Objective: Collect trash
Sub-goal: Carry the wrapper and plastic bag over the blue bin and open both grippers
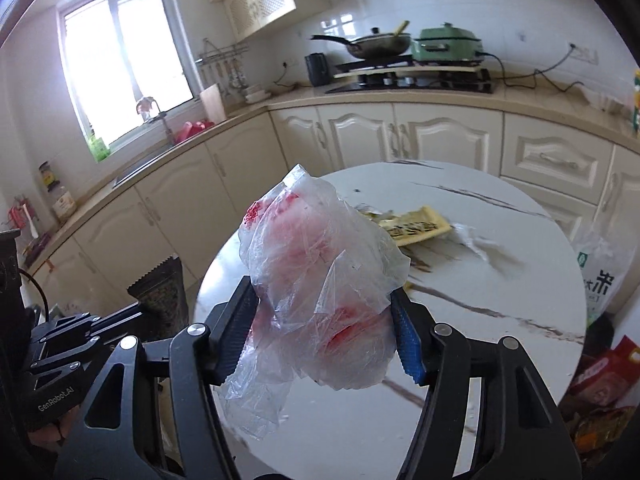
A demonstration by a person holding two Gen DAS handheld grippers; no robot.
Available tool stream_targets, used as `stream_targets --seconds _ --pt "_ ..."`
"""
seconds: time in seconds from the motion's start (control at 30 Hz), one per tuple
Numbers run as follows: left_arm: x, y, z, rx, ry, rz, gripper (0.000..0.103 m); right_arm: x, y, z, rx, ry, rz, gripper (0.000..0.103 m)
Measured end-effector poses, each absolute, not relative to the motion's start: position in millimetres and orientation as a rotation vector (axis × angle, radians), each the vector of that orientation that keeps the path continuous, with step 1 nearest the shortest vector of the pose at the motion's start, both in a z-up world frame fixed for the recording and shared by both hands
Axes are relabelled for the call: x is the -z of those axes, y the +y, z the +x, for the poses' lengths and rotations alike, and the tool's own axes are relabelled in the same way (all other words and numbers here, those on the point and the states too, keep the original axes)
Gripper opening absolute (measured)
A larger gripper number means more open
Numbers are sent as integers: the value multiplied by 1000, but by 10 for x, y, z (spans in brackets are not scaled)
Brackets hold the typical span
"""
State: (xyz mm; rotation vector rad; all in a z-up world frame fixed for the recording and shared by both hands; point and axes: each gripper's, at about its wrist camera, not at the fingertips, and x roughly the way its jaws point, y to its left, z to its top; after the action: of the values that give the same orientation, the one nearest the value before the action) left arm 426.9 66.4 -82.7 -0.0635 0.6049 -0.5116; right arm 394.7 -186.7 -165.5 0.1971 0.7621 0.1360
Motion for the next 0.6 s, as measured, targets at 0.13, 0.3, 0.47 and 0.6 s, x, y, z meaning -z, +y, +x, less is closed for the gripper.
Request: stream_targets --seconds 0.13,0.3,0.47,0.6 --pt "821 1270 3938 422 592 -86 3 1779 -1161 4037 -245 781 159 61" --pt "906 1976 3566 296 605 -131 3 2059 -282 4183 -367 825 97 61" --pt "1231 2463 3478 205 679 -195 3 2473 448 4309 -443 890 19 61" --pt "1680 2698 3660 167 778 -244 3 3063 853 4545 -451 975 -46 61"
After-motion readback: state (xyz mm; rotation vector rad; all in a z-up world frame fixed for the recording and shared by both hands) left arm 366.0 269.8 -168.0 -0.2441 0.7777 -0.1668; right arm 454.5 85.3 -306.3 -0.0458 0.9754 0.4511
